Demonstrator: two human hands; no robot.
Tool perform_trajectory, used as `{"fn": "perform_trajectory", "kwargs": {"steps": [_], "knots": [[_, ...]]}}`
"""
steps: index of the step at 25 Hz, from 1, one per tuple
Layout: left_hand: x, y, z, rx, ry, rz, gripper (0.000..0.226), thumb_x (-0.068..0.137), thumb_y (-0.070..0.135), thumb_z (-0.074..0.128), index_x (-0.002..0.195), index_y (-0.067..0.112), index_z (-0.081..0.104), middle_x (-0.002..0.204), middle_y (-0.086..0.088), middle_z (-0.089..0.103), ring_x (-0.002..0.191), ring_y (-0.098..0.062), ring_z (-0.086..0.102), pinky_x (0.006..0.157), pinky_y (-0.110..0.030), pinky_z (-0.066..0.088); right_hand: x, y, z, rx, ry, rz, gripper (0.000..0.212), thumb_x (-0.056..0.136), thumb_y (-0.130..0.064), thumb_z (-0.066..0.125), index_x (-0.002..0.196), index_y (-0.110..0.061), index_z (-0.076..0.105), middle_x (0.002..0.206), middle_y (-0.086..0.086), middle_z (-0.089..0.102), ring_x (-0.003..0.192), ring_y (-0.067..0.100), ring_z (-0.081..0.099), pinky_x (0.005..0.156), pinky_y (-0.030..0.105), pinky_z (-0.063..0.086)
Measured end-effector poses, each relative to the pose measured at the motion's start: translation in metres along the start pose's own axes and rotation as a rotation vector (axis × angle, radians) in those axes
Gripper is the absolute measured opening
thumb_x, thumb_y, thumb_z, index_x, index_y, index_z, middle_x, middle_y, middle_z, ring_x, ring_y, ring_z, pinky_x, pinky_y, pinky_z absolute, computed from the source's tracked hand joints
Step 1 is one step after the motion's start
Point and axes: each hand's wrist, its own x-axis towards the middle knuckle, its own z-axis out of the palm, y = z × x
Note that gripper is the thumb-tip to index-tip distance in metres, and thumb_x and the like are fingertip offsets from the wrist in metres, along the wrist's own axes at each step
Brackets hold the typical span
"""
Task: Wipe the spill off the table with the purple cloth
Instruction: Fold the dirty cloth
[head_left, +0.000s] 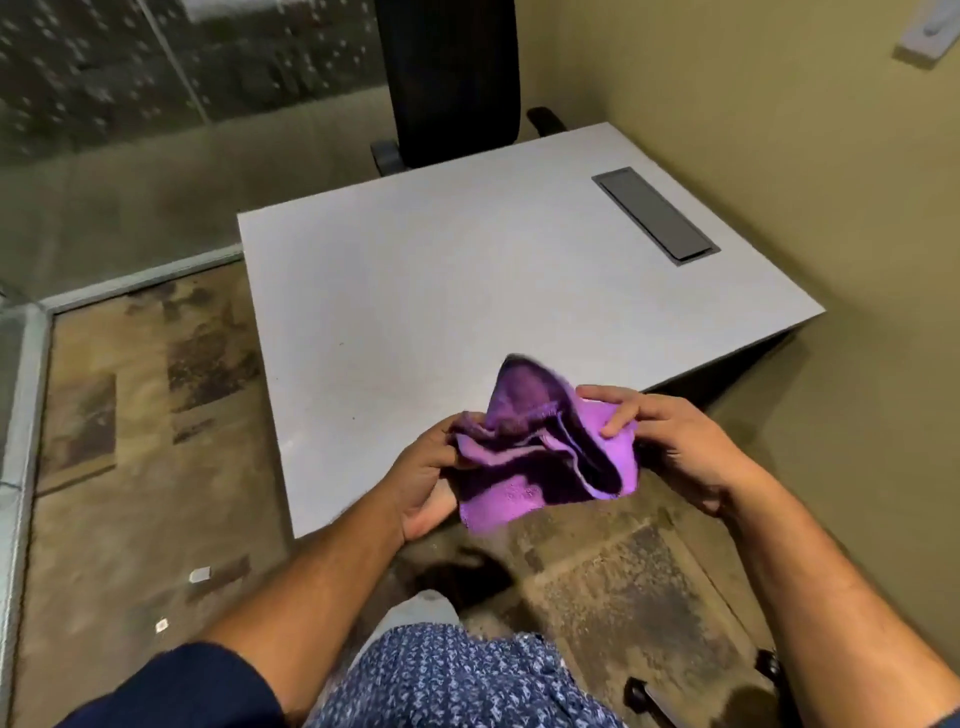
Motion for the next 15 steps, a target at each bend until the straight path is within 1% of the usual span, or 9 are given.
{"fn": "perform_trajectory", "kwargs": {"steps": [2,4,5,7,8,10,12,13,15], "knots": [[0.013,-0.004,0.0,-0.142,0.094,0.021,0.041,0.068,-0.002,0.052,0.096,0.005,0.081,0.106,-0.016,0.075,0.104,-0.033,0.07,0.098,-0.042,0.056,0.023,-0.014,-0.008,-0.136,0.002,-0.015,0.045,0.089,0.021,0.044,0.075,-0.005,0.079,0.143,-0.005,0.071,0.133,0.023,0.065,0.089,0.032,0.055],[0.03,-0.006,0.002,-0.274,0.158,0.018,0.032,0.083,0.015,0.053,0.102,0.0,0.075,0.103,-0.017,0.072,0.099,-0.032,0.072,0.097,-0.043,0.054,0.046,-0.021,-0.014,-0.176,-0.018,-0.011,0.043,0.091,0.011,0.043,0.078,-0.005,0.08,0.139,-0.006,0.073,0.123,0.024,0.068,0.07,0.021,0.055],[0.04,-0.006,0.004,-0.289,0.191,0.002,0.034,0.092,0.028,0.056,0.104,0.0,0.072,0.101,-0.017,0.071,0.098,-0.032,0.072,0.098,-0.044,0.053,0.057,-0.023,-0.016,-0.159,-0.013,0.002,0.039,0.09,0.002,0.044,0.08,-0.005,0.081,0.136,-0.003,0.075,0.118,0.025,0.069,0.066,0.019,0.055],[0.067,-0.002,0.01,-0.216,0.247,-0.044,0.05,0.099,0.052,0.061,0.105,0.003,0.069,0.102,-0.018,0.073,0.103,-0.034,0.07,0.104,-0.049,0.05,0.077,-0.027,-0.027,-0.113,0.011,0.038,0.029,0.088,-0.015,0.055,0.082,-0.007,0.083,0.128,0.005,0.079,0.115,0.027,0.072,0.078,0.026,0.057],[0.082,0.004,0.017,-0.135,0.249,-0.054,0.05,0.098,0.054,0.064,0.107,0.005,0.067,0.107,-0.019,0.072,0.108,-0.034,0.068,0.11,-0.052,0.048,0.085,-0.03,-0.032,-0.107,0.048,0.048,0.021,0.087,-0.018,0.065,0.083,-0.009,0.083,0.124,0.009,0.08,0.111,0.029,0.073,0.083,0.031,0.056],[0.108,0.019,0.031,0.151,0.174,-0.068,0.035,0.096,0.034,0.074,0.118,0.009,0.063,0.125,-0.016,0.068,0.117,-0.034,0.067,0.112,-0.052,0.05,0.096,-0.04,-0.043,-0.168,0.146,0.047,0.005,0.082,-0.013,0.086,0.086,-0.012,0.083,0.118,0.016,0.081,0.094,0.032,0.07,0.079,0.035,0.056],[0.134,0.031,0.04,0.553,0.115,-0.078,0.049,0.087,0.01,0.085,0.13,0.023,0.063,0.131,-0.01,0.068,0.117,-0.029,0.071,0.102,-0.044,0.061,0.106,-0.048,-0.06,-0.264,0.215,0.046,0.028,0.076,-0.002,0.094,0.096,-0.017,0.081,0.12,0.014,0.079,0.098,0.025,0.072,0.083,0.033,0.06],[0.146,0.038,0.043,0.673,0.088,-0.061,0.058,0.083,0.007,0.087,0.13,0.031,0.064,0.129,-0.008,0.069,0.115,-0.026,0.072,0.098,-0.041,0.063,0.111,-0.051,-0.068,-0.322,0.222,0.055,0.041,0.074,0.0,0.095,0.106,-0.02,0.079,0.122,0.011,0.078,0.102,0.02,0.073,0.088,0.032,0.062],[0.175,0.059,0.055,0.739,0.009,0.012,0.059,0.078,0.011,0.088,0.127,0.036,0.067,0.125,-0.006,0.072,0.113,-0.023,0.072,0.098,-0.037,0.061,0.123,-0.059,-0.084,-0.399,0.175,0.096,0.059,0.073,0.001,0.096,0.122,-0.023,0.073,0.121,0.013,0.078,0.1,0.018,0.075,0.097,0.039,0.063]]}}
